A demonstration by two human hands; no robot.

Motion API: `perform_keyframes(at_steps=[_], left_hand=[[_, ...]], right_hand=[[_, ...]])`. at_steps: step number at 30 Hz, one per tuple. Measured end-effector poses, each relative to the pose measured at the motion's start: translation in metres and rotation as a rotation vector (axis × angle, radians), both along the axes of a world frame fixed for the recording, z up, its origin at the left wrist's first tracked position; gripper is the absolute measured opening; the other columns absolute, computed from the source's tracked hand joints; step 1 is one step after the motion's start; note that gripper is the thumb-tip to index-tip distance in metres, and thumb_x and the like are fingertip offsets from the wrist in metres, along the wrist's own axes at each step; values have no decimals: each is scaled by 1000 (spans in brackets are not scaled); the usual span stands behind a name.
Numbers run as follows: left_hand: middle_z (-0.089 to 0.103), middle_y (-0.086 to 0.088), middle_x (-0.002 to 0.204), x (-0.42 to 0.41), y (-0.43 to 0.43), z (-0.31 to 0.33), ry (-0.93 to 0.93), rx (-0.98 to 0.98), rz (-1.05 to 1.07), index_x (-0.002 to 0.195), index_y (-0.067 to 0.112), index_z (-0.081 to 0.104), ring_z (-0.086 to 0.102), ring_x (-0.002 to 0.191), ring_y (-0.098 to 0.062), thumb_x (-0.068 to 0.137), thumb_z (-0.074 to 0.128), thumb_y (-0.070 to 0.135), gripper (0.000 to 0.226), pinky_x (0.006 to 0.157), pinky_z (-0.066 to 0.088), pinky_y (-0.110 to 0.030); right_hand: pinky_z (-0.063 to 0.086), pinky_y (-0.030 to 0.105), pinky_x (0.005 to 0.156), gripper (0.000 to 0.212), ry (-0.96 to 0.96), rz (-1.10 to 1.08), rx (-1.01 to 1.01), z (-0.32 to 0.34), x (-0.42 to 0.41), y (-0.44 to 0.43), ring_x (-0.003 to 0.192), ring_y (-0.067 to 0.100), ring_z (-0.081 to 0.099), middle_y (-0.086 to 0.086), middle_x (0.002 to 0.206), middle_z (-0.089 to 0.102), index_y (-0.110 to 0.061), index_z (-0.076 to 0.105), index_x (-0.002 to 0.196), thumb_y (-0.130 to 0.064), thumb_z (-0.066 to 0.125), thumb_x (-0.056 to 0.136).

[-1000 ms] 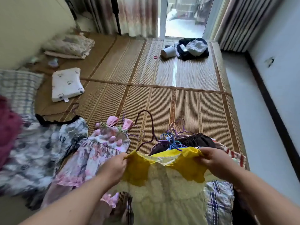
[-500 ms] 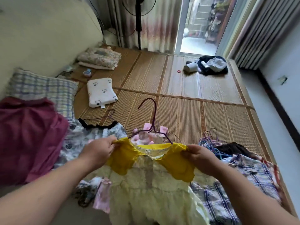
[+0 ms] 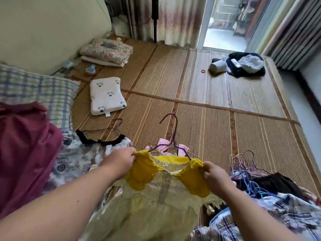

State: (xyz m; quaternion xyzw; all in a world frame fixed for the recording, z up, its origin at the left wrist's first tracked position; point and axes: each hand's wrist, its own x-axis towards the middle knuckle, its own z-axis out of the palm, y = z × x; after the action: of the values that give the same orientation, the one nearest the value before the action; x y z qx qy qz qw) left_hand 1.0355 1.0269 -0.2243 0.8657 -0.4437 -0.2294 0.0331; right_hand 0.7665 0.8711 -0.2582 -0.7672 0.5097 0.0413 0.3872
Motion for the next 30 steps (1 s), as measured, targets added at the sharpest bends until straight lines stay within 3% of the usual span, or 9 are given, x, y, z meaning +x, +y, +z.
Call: perform_keyframes(at_steps=[3, 5, 8, 12, 14, 17, 20, 23, 30], left_hand=[[61, -3, 102, 4, -42, -43, 12, 69, 50, 84, 26, 50, 55, 100, -27, 96, 36, 35, 20, 89, 43, -42], [62, -4, 104, 8, -66, -73, 17, 109, 82, 84, 26, 48, 55, 101, -28, 97, 33, 39, 23, 91, 42, -43], [61, -7, 116, 17, -93, -120, 10, 170, 143, 106, 25, 54, 54, 110, -32, 98, 30, 42, 31, 93, 41, -43], [59, -2, 123, 24, -123, -175, -47, 190, 129, 118, 33, 53, 53, 114, -28, 97, 32, 36, 30, 88, 40, -38], [57, -1, 122, 22, -133, -198, -68, 174, 121, 116, 34, 54, 53, 113, -27, 96, 37, 37, 27, 88, 40, -38], [46, -1, 136, 13, -134, -220, -66, 153, 81, 131, 37, 43, 47, 122, -26, 90, 47, 45, 42, 97, 39, -40], [19, 0, 155, -13, -121, -219, -31, 141, -35, 142, 39, 26, 28, 138, -26, 88, 51, 47, 60, 107, 29, -45], [5, 3, 159, -50, -97, -200, 19, 130, -138, 146, 41, 13, 11, 145, -23, 89, 49, 47, 68, 113, 18, -50], [2, 5, 159, -134, -31, -108, 62, 113, -290, 149, 38, 10, 10, 145, -23, 90, 46, 49, 69, 113, 18, -47]], right_hand=[[49, 32, 68, 17, 99, -8, -8, -49, 12, -34, 78, 19, 57, 1, 89, 64, -27, 58, 98, -19, 43, 92], [49, 32, 74, 22, 109, -20, 25, -79, 21, -54, 80, 17, 57, 2, 96, 65, -25, 58, 106, -20, 41, 93], [49, 40, 90, 26, 161, 7, 52, -120, 37, -81, 96, 20, 59, 1, 108, 65, -26, 58, 111, -23, 39, 93], [48, 38, 91, 24, 288, 45, 46, -175, 47, -104, 99, 18, 59, -3, 113, 64, -34, 54, 103, -25, 34, 93], [47, 37, 91, 26, 297, 36, 24, -199, 49, -110, 103, 20, 59, -2, 117, 63, -37, 51, 114, -29, 37, 94], [45, 40, 96, 53, 254, 23, -30, -218, 46, -109, 119, 22, 54, 0, 132, 55, -40, 30, 141, -40, 49, 92], [35, 48, 106, 73, 242, 60, -160, -208, 35, -92, 136, 19, 35, -3, 152, 30, -45, 11, 146, -48, 54, 87], [25, 50, 111, 76, 214, 136, -287, -178, 19, -69, 143, 16, 18, -6, 157, 14, -46, 3, 146, -53, 50, 87], [20, 41, 113, 72, 196, 138, -334, -64, -53, 11, 143, 18, 17, -2, 157, 13, -49, 8, 145, -42, 53, 89]])
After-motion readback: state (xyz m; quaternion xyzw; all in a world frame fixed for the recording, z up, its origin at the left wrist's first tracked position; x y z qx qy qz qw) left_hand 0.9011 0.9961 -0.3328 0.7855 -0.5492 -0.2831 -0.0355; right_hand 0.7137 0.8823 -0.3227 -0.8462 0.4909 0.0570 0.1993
